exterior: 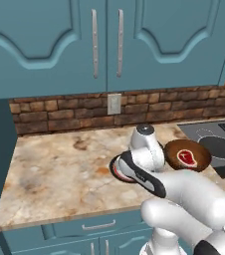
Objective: Place one of the steaks on the plate and the other in the bowl. Then place the bowl in the fridge.
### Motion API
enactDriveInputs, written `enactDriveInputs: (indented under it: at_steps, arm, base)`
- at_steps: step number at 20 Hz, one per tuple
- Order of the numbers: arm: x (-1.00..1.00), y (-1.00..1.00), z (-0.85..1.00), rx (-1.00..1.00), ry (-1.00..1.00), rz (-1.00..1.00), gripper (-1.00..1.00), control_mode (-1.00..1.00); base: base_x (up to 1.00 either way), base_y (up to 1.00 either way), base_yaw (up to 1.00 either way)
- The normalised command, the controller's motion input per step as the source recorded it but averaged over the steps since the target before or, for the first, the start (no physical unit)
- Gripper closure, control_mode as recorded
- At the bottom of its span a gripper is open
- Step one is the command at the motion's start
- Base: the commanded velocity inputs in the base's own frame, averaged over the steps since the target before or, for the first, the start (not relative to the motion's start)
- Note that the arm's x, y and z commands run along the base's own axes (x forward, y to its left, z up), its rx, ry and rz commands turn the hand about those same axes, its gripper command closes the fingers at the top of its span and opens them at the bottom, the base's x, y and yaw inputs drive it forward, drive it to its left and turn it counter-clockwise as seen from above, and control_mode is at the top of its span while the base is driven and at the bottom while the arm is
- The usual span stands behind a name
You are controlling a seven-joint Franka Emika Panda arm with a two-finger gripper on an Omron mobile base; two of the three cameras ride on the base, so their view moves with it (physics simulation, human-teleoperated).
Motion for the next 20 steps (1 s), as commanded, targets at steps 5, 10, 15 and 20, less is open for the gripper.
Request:
enactDriveInputs:
  at_steps: [5,10,15,20]
  arm:
    - [-0.68,-0.25,0.89,0.0,-0.16,0.0,-1.0,-1.0]
    - [-0.73,-0.35,0.96,0.05,-0.23,0.0,-1.0,-1.0]
    - [-0.89,-0.51,0.86,0.11,-0.29,0.0,-1.0,-1.0]
    - [-0.97,-0.47,0.69,0.1,-0.29,0.0,-1.0,-1.0]
  base:
    - [0.0,0.0,0.0]
    - [0.0,0.0,0.0]
    - [0.0,0.0,0.0]
    - [0.0,0.0,0.0]
